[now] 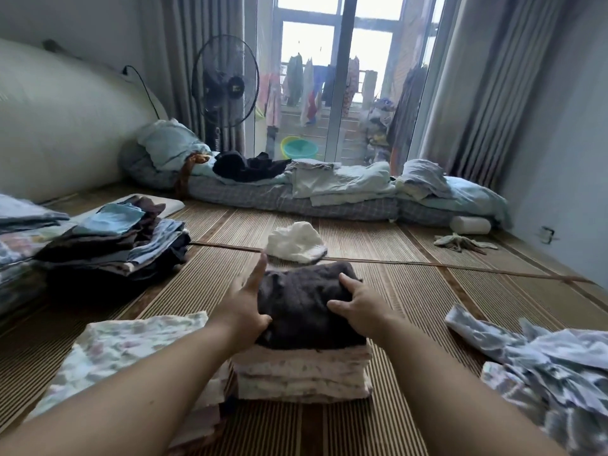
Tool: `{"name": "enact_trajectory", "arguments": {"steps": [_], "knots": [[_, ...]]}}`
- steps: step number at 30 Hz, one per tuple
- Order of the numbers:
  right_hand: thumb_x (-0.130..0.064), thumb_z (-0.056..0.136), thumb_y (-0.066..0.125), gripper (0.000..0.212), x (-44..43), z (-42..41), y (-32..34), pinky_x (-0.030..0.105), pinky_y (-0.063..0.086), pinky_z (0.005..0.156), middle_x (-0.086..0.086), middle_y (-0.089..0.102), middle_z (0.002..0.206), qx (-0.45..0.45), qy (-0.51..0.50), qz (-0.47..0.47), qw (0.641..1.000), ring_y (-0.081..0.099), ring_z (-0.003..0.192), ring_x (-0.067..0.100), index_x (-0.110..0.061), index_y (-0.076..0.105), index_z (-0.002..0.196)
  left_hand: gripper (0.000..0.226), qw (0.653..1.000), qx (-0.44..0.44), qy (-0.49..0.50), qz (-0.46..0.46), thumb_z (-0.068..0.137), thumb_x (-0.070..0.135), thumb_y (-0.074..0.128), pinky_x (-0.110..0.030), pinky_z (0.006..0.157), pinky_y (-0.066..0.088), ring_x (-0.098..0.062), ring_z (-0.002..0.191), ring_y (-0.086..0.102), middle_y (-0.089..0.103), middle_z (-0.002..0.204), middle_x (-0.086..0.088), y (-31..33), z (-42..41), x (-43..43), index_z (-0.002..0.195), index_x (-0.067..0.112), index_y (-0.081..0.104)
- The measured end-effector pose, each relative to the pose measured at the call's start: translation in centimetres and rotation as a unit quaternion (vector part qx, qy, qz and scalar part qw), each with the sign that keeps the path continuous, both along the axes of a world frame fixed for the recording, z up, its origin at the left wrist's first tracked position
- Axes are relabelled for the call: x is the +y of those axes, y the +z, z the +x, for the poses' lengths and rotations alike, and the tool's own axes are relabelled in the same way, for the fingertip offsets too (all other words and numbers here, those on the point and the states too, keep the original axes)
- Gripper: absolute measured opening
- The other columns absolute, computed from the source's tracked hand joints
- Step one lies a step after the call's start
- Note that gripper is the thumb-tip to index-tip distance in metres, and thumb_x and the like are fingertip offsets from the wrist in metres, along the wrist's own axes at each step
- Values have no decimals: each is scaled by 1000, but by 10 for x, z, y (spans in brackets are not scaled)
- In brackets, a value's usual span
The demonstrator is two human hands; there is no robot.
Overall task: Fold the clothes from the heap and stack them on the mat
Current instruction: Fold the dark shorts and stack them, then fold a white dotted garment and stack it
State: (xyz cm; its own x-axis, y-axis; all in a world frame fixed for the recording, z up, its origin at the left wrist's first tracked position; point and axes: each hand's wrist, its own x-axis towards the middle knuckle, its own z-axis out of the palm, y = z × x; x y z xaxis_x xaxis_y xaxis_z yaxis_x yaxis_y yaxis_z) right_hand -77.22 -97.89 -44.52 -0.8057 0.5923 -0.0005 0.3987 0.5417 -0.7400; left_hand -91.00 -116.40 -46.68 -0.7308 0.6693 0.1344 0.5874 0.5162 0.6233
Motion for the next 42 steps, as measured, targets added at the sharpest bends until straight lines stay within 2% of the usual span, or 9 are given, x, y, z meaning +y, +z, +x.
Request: {"name": "enact_trajectory", "arguments": {"steps": [2,5,9,13,17,24,32,39,42], "knots": [[-50,85,63,80,9,-5,-20,39,25,116,7,34,153,-78,6,14,997,32,138,30,-26,26,150,101,997,11,-4,-75,76,21,61,-28,94,39,-31,137,37,0,161,-8,-12,-5,8,142,59,-6],[-86,56,54,107,14,-2,-39,49,18,114,13,20,152,-184,-17,56,981,17,137,39,-44,18,148,85,990,4,-21,-142,72,36,47,-35,108,30,-27,141,27,9,161,0,-23,-5,15,150,41,14],[-91,47,51,114,14,6,-46,58,5,113,8,-20,156,-182,-33,49,981,-10,142,42,-52,8,145,87,979,45,29,-196,69,46,36,-51,115,-2,-29,143,-18,-28,156,4,-28,6,17,150,42,5],[-90,56,50,112,0,28,-32,59,-4,112,2,-22,157,-131,-39,123,983,-14,144,35,-48,-1,147,82,979,118,13,-165,77,48,32,-49,111,-19,-23,138,-37,-50,139,7,-13,30,16,151,36,-2],[-82,69,50,97,-32,92,-13,60,-1,112,-2,-17,159,-95,-41,175,979,-5,146,30,-48,4,147,78,975,172,-63,-128,87,58,34,-49,114,-12,-15,140,-31,-30,155,7,3,89,10,151,37,-5],[-70,78,53,87,-77,279,-28,59,15,112,2,-7,161,-134,-159,165,964,14,145,29,-44,9,148,89,948,153,-262,-97,85,46,54,-47,117,3,-11,147,-2,9,160,11,-8,251,13,151,38,-6],[-62,80,57,75,-55,398,-60,52,16,113,0,9,159,-131,-279,63,949,21,144,23,-41,25,146,83,880,211,-401,-145,87,49,49,-48,119,13,-17,147,8,11,160,8,-45,375,87,148,42,-7],[-58,83,55,67,-1,437,-87,51,20,112,-2,18,157,-134,-306,47,942,24,142,17,-39,32,143,95,897,262,-324,-147,79,54,60,-51,117,19,-29,147,5,0,161,-1,-53,385,225,149,41,-3],[-58,84,54,66,4,443,-97,52,15,113,-3,15,157,-141,-292,40,945,23,142,16,-40,31,143,97,913,240,-258,-205,82,52,62,-49,98,43,-45,140,22,-12,158,-14,-51,384,271,142,54,-14]]}}
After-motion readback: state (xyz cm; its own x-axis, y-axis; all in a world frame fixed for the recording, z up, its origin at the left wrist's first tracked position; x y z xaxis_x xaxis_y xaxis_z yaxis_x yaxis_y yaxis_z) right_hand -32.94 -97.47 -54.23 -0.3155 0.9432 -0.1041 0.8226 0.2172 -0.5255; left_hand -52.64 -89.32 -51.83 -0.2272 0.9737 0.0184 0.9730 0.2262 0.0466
